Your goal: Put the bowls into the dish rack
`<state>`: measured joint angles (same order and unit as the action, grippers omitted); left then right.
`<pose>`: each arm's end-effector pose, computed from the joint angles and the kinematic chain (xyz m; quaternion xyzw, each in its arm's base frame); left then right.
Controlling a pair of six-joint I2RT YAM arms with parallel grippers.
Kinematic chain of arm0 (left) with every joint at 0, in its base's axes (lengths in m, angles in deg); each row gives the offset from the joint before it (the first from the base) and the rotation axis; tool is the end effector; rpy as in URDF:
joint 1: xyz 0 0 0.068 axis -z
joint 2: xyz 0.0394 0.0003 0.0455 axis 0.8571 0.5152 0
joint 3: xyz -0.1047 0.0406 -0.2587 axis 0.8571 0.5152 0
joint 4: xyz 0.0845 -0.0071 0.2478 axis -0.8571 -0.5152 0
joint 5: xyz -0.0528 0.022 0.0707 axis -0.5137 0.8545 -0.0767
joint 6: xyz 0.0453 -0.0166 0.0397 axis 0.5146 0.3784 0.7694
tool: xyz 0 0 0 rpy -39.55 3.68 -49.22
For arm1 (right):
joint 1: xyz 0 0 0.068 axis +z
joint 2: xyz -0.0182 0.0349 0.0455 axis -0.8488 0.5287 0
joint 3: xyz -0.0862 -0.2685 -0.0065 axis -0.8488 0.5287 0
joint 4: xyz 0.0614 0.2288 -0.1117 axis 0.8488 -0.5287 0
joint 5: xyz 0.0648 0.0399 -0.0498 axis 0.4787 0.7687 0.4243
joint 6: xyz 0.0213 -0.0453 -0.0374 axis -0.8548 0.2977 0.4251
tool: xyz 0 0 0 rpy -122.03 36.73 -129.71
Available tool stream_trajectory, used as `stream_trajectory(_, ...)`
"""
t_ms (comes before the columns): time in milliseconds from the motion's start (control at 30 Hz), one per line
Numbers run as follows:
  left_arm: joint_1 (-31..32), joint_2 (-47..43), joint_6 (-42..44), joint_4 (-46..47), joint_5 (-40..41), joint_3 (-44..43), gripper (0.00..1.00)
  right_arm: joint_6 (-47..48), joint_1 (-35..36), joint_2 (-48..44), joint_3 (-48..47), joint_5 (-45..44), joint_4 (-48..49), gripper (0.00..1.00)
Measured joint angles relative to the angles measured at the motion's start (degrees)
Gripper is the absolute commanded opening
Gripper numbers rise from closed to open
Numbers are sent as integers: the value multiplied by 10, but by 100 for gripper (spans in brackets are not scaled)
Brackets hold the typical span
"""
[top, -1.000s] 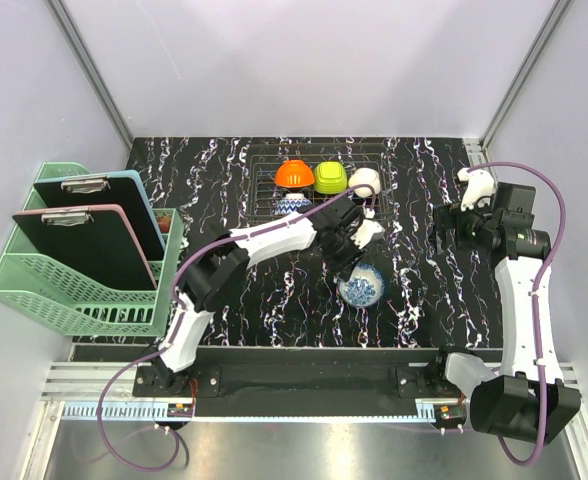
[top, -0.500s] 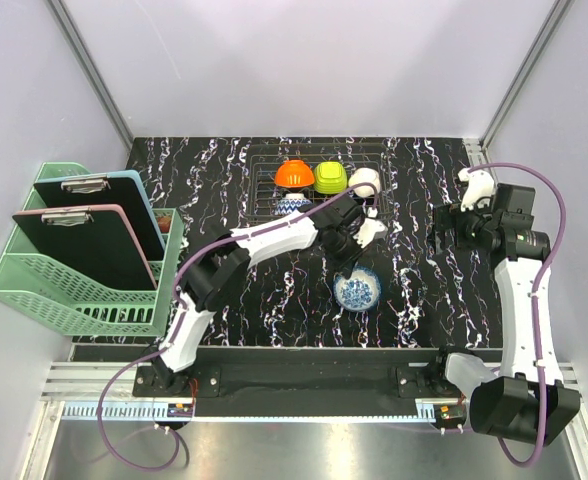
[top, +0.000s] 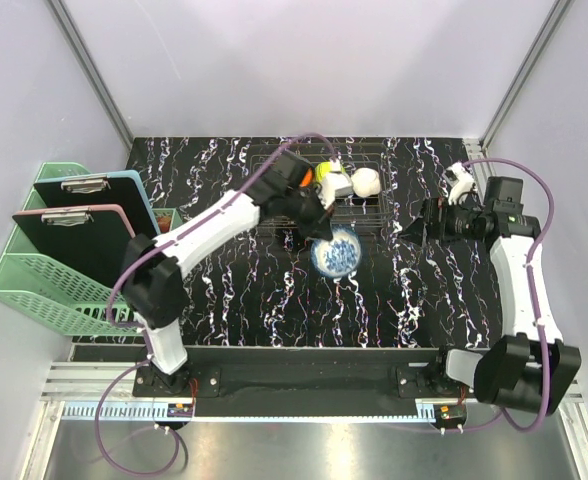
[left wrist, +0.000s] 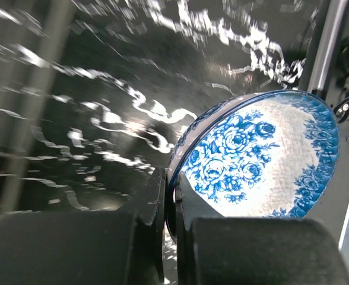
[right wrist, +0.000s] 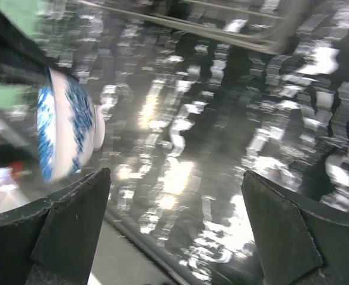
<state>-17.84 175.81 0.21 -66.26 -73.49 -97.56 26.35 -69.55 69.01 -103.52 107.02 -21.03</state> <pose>0.2951 -0.2932 0.2928 0.4972 0.7555 -0.3462 0.2492 0.2353 -0.0133 0.3188 -0.1378 0.8702 0.2886 0.3747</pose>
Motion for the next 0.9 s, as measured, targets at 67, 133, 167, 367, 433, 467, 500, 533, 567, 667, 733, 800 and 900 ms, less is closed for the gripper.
stream_trajectory(67, -18, -24, 10, 10, -18, 3, 0, -13, 0, 21, -5, 50, 2, 99)
stream_trajectory(133, -31, -42, 19, 28, -35, 12, 0, -28, 0, 46, -18, 97, 3, 98)
stream_trajectory(167, -34, -47, 22, 37, -42, 17, 0, -34, 0, 56, -25, 117, 3, 98)
stream_trajectory(367, -33, -52, 26, 74, -53, 37, 0, -85, 8, 136, -87, 249, 17, 97)
stream_trajectory(433, -33, -52, 26, 82, -52, 37, 0, -95, 21, 148, -89, 267, 21, 96)
stream_trajectory(467, -33, -52, 26, 85, -52, 37, 0, -99, 30, 153, -89, 273, 21, 96)
stream_trajectory(500, -33, -52, 26, 87, -52, 37, 0, -103, 40, 158, -89, 278, 22, 96)
stream_trajectory(533, -33, -51, 26, 91, -50, 37, 0, -105, 52, 162, -89, 280, 23, 96)
stream_trajectory(567, -33, -51, 25, 93, -49, 37, 0, -107, 65, 166, -89, 282, 25, 96)
stream_trajectory(667, -33, -47, 23, 97, -48, 33, 0, -112, 94, 178, -89, 285, 29, 96)
stream_trajectory(733, -33, -44, 23, 100, -48, 32, 0, -115, 108, 186, -89, 286, 30, 96)
stream_trajectory(800, -33, -42, 22, 100, -48, 31, 0, -118, 120, 193, -89, 286, 30, 95)
stream_trajectory(900, -33, -42, 21, 99, -48, 29, 0, -119, 132, 204, -89, 287, 31, 95)
